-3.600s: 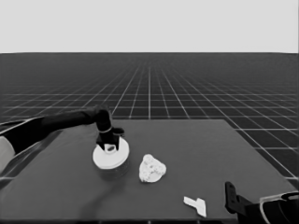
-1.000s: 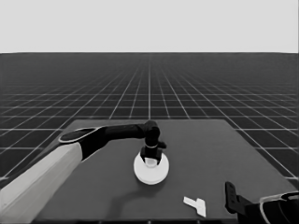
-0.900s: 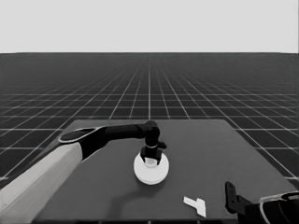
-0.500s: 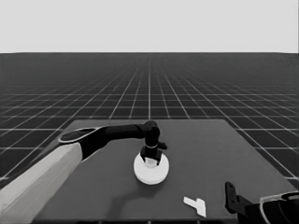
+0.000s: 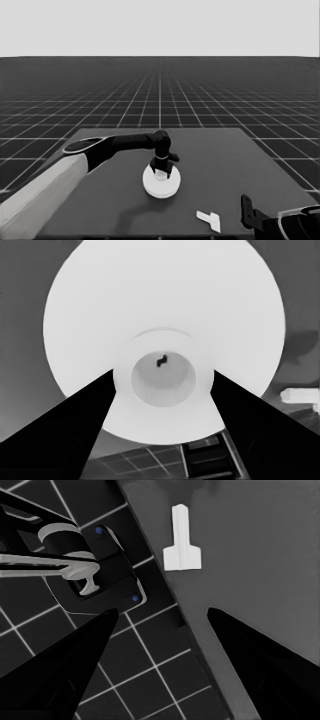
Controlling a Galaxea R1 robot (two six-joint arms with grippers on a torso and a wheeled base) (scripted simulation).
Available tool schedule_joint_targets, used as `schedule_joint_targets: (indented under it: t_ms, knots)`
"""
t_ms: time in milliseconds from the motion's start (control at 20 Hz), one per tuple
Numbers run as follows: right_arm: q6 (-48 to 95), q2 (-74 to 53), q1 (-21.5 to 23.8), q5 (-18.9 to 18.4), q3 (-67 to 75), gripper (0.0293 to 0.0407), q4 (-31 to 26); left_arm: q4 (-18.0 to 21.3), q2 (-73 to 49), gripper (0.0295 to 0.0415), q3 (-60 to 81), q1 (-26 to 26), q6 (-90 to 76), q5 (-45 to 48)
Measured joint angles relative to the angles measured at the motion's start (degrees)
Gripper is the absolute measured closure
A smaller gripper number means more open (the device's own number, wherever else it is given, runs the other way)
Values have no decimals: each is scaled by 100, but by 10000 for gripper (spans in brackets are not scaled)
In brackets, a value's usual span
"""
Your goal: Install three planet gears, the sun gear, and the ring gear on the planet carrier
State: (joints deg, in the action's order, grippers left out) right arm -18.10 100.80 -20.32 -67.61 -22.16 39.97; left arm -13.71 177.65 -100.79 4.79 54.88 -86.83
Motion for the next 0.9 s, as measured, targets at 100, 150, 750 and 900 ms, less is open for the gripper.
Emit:
schedule_joint_targets:
  t_ms: [100,150,750,900]
  knots:
    - [0,0,0,0,0,315,0,0,0,362,0,1,-100,0]
    - [0,0,0,0,0,315,0,0,0,362,0,2,-150,0]
    - [0,0,0,0,0,315,0,1,-1,337,0,9,-730,1]
    - [0,0,0,0,0,315,0,0,-1,326,0,8,-764,2]
